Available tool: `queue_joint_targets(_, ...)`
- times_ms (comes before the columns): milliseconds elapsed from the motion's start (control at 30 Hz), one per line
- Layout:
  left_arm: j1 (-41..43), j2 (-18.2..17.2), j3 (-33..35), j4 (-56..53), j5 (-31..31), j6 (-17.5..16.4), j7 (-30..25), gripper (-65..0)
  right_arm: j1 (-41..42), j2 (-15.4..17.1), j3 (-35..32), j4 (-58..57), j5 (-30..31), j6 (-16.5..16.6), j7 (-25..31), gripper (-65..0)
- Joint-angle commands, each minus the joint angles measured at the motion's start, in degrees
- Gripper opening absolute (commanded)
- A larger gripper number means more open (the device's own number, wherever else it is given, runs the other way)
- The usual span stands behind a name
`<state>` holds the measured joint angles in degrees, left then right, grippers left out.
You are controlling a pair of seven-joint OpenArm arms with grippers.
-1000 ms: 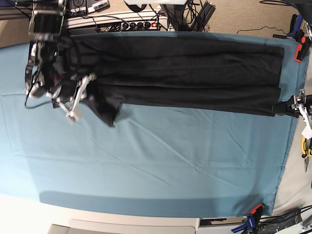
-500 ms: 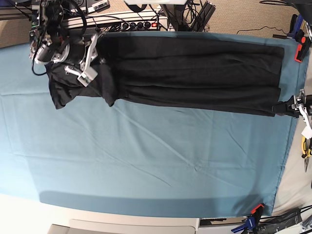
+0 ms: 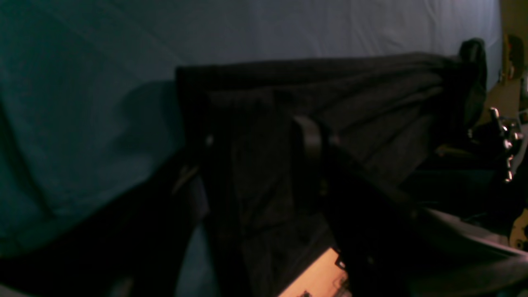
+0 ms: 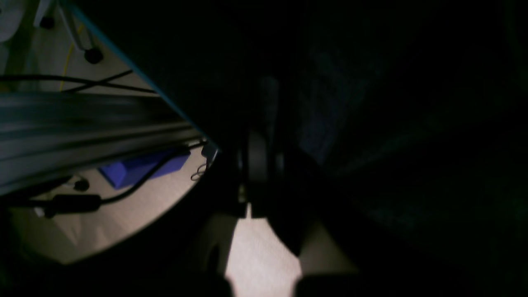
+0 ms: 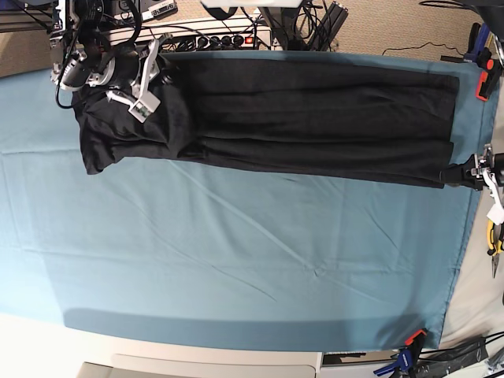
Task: Fold the T-shirt properly
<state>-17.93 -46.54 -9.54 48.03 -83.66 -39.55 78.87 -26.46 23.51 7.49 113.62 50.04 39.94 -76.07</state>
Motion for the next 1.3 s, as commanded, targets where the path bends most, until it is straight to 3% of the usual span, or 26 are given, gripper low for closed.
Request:
queue_joint_targets(0, -1.1, -1.7, -0.4, 0.7, -1.3, -0.4, -0.5, -39.4, -0.2, 0.8, 0.4, 1.0, 1.2, 0.1, 0.6, -65.0)
queue_joint_targets(267, -1.1, -1.7, -0.4, 0.7, -1.3, -0.4, -0.5, -39.4, -0.4, 0.8, 0.4, 1.0, 0.9, 0.1, -0.6, -65.0)
queue_joint_targets(300, -1.1, -1.7, -0.4, 0.7, -1.3, -0.4, -0.5, -39.4, -0.4, 0.8, 0.4, 1.0, 0.9, 0.1, -0.7, -62.1)
queue_joint_targets(400, -1.1, -1.7, -0.4, 0.7, -1.3, -0.4, -0.4, -39.4, -0.4, 0.8, 0.5, 1.0, 0.9, 0.1, -0.4, -41.8)
queue_joint_targets(433, -1.1, -1.7, -0.4, 0.7, -1.3, -0.4, -0.4, -39.4, -0.4, 0.8, 0.5, 1.0, 1.0, 0.1, -0.2, -39.5)
queue_joint_targets(633, -0.8, -2.4, -0.4, 0.7, -1.3, -0.4, -0.2, -34.5, -0.3, 0.8, 0.5, 4.7, 0.8, 0.1, 2.3, -39.4)
queue_joint_targets(767, -0.7, -4.5, -0.4, 0.7, -1.3, 0.0, -0.5, -34.5, -0.3, 0.3, 0.6, 10.1, -6.3, 0.1, 6.5, -39.4)
queue_joint_targets(867, 0.3, -6.9, -0.4, 0.7, -1.3, 1.0, -0.9, -34.5, -0.3, -2.1, 2.5, 12.6, -10.7, 0.1, 10.1, -39.4)
queue_joint_targets(1000, 3.2, -8.9, -0.4, 0.7, -1.3, 1.2, -0.9, -34.5, 0.8, -5.9, 7.0, 13.7, -11.7, 0.1, 12.2, -39.4)
queue_joint_targets(1267, 9.5, -6.4, -0.4, -0.3, -1.3, 2.3, -0.9, -34.5, 3.8, -10.4, 15.0, 13.7, -11.7, 0.1, 13.3, -39.4)
